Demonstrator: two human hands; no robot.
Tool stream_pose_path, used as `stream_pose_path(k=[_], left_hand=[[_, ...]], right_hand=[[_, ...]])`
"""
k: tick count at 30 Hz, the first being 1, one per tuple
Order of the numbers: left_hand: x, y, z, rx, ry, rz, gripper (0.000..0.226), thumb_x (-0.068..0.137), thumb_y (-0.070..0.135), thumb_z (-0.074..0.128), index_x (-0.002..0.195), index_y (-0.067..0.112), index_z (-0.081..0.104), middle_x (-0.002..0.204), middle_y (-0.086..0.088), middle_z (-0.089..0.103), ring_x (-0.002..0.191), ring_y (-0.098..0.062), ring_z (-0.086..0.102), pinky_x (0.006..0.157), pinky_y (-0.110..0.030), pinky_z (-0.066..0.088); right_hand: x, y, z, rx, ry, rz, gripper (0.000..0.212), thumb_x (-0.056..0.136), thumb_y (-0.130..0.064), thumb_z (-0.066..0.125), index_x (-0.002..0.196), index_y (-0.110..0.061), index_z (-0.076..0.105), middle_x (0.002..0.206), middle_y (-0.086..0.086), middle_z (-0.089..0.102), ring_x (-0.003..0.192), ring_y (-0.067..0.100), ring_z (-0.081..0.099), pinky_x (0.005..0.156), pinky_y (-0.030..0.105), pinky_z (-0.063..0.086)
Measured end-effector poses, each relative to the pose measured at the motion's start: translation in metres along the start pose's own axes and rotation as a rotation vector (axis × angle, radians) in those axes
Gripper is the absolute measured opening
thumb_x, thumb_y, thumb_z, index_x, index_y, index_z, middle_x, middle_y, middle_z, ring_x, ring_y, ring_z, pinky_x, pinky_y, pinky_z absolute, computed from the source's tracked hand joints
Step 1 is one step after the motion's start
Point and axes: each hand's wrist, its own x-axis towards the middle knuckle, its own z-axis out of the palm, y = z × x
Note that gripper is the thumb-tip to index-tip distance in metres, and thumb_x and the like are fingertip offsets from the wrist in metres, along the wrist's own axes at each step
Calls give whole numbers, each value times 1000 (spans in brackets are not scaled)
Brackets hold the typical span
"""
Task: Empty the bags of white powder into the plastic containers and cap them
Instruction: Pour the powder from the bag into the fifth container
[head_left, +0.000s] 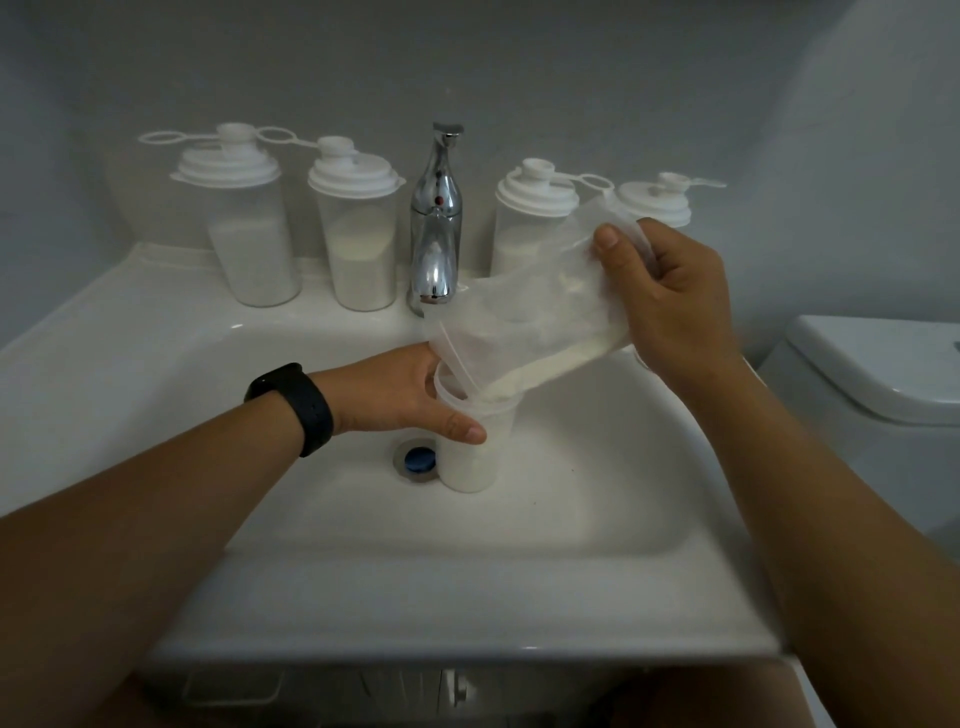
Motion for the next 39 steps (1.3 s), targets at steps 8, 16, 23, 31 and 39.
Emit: stream_pose_path(k=[8,16,23,31,39], left_hand=[[0,0,0,14,-11,-10,63,75,26,86,129,37,57,123,22,70,116,1,64,97,-16,50],[0,-1,-1,27,-5,-17,62,76,24,87,129,38,57,123,23,70,115,3,64,97,-14,49],[0,1,0,23,11,1,63,72,25,88,126,38,57,119,25,71,114,3,65,93,-11,49],[1,0,1,32,2,2,66,73,27,87,132,31,57,121,21,71,116,1,65,96,-15,50],[0,1,0,37,-3,7,63,70,30,86,127,33,59,116,25,72,113,1,65,94,-15,50]], right_hand=[[1,2,-2,73,-69,-8,16,99,-21,67,86,-11,67,67,-14,60,64,4,54,60,18,46],[1,1,0,53,-62,7,18,101,-21,65,89,-8,66,63,-21,60,60,-4,55,58,10,43],[2,4,-2,37,-64,-16,13,99,-17,65,90,-8,63,72,-7,59,62,1,53,59,15,45],[2,6,-1,74,-32,-14,32,99,-26,66,94,6,65,75,3,61,66,10,56,58,21,48],[3,5,-2,74,-48,-13,13,99,-20,66,94,-8,66,75,-9,64,66,4,60,60,18,49]])
